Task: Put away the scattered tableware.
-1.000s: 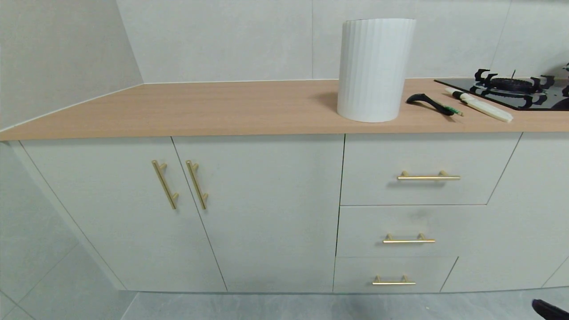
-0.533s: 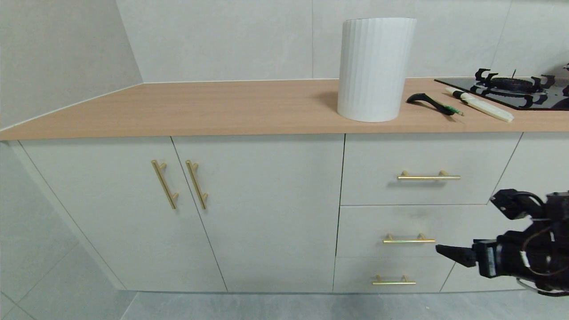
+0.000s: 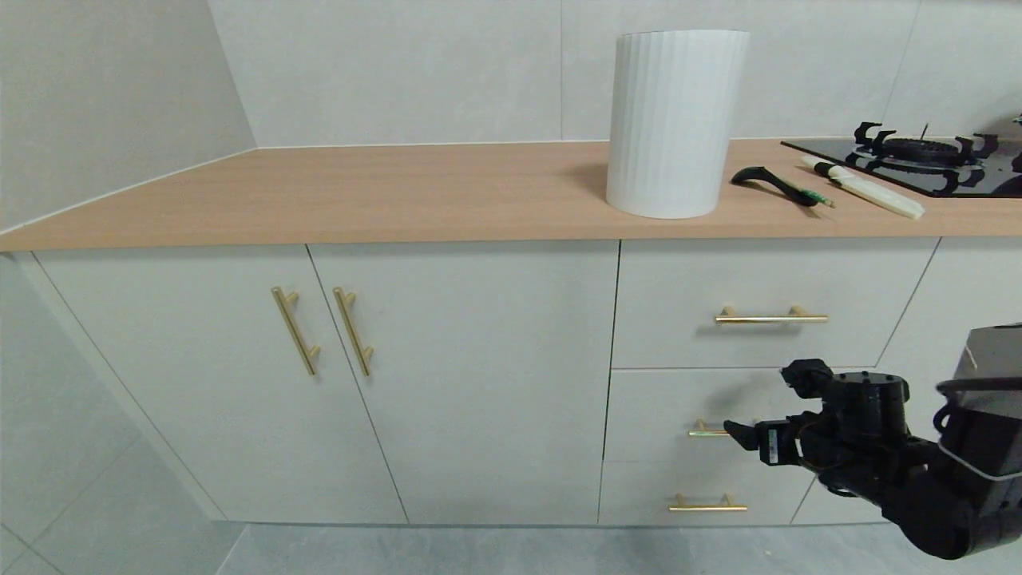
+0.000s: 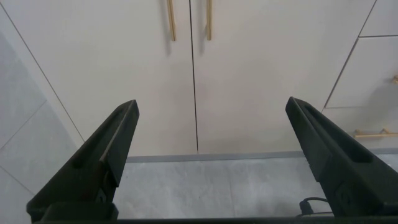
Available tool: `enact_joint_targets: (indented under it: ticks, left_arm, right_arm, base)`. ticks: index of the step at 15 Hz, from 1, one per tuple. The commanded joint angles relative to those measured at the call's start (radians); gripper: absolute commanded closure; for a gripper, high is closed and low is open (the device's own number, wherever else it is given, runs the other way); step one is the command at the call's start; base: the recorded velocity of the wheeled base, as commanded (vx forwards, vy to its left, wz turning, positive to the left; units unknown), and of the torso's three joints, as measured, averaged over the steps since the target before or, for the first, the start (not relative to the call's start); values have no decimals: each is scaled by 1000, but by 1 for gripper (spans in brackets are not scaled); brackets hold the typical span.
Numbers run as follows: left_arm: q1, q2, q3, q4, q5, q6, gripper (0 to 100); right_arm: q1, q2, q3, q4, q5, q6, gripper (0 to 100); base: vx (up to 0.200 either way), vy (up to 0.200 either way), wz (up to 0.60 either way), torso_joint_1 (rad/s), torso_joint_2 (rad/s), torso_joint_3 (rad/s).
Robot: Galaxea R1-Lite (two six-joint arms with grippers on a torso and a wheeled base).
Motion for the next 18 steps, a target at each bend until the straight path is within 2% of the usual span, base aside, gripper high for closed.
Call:
enact_joint_targets:
  ticks: [1, 6, 18]
  left_arm:
    - [0, 2, 0, 0, 0, 0, 0]
    - [0, 2, 0, 0, 0, 0, 0]
    - [0, 0, 0, 0, 0, 0, 0]
  right_arm:
    - [-4, 125, -39, -17, -21, 1, 0]
    - [-24, 194, -160, -14, -84, 2, 0]
    - [-26, 251, -163, 4, -88, -5, 0]
  base:
    - [0, 0, 0, 0, 0, 0]
    - [0, 0, 0, 0, 0, 0]
    - [0, 0, 0, 0, 0, 0]
